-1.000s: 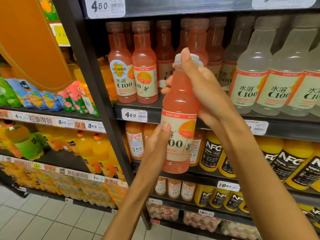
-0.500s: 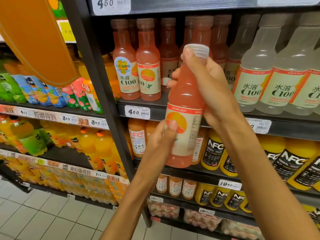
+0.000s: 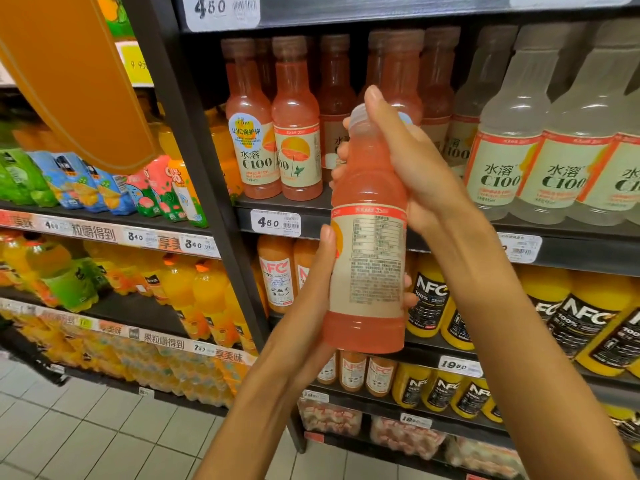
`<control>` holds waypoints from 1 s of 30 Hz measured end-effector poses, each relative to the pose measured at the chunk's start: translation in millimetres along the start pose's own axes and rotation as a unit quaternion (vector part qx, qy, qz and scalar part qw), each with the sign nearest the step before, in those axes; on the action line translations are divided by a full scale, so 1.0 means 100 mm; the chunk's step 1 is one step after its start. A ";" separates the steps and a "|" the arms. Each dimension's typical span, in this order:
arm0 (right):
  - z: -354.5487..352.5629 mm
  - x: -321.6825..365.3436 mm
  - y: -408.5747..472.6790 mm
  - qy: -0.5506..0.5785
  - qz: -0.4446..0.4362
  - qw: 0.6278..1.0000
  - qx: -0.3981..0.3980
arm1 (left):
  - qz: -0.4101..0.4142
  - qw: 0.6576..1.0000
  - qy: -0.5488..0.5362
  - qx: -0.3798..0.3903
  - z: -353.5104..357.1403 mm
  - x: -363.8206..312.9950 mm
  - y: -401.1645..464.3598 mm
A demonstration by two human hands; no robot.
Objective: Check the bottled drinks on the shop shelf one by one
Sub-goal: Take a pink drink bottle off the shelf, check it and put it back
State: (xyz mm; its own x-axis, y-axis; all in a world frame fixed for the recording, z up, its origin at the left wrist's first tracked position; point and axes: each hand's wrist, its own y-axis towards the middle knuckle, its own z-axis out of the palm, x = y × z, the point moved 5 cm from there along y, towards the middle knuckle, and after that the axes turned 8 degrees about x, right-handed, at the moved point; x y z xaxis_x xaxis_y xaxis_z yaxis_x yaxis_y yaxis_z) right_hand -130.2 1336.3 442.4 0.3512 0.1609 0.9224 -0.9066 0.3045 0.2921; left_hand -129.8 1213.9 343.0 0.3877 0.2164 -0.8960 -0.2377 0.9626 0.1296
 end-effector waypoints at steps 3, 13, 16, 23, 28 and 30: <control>-0.02 0.00 0.04 -0.050 0.005 0.999 -0.018 | 0.006 0.999 0.006 -0.033 -0.01 0.00 0.00; -0.01 -0.44 0.04 0.124 0.126 0.984 -0.010 | -0.040 0.958 -0.280 0.041 0.10 0.00 -0.02; -0.03 -0.54 0.02 0.131 0.169 0.977 -0.022 | -0.038 0.943 -0.327 0.050 0.14 -0.03 -0.06; -0.03 -0.61 0.03 0.122 0.217 0.968 -0.025 | -0.029 0.932 -0.361 0.015 0.15 -0.06 -0.07; 0.00 -0.45 0.05 0.082 0.147 0.986 0.007 | -0.021 0.980 -0.196 -0.035 0.08 -0.06 -0.05; -0.03 -0.36 0.06 0.003 0.099 0.995 -0.005 | -0.002 0.992 -0.049 -0.118 -0.05 -0.08 -0.06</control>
State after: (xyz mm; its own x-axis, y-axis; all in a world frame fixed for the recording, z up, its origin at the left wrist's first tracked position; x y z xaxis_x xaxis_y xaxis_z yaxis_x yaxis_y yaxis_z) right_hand -147.7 1335.5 410.0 0.1678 0.2242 0.9600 -0.9560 0.2748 0.1029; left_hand -136.5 1205.4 347.4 0.4701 0.2389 -0.8497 -0.4332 0.9012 0.0137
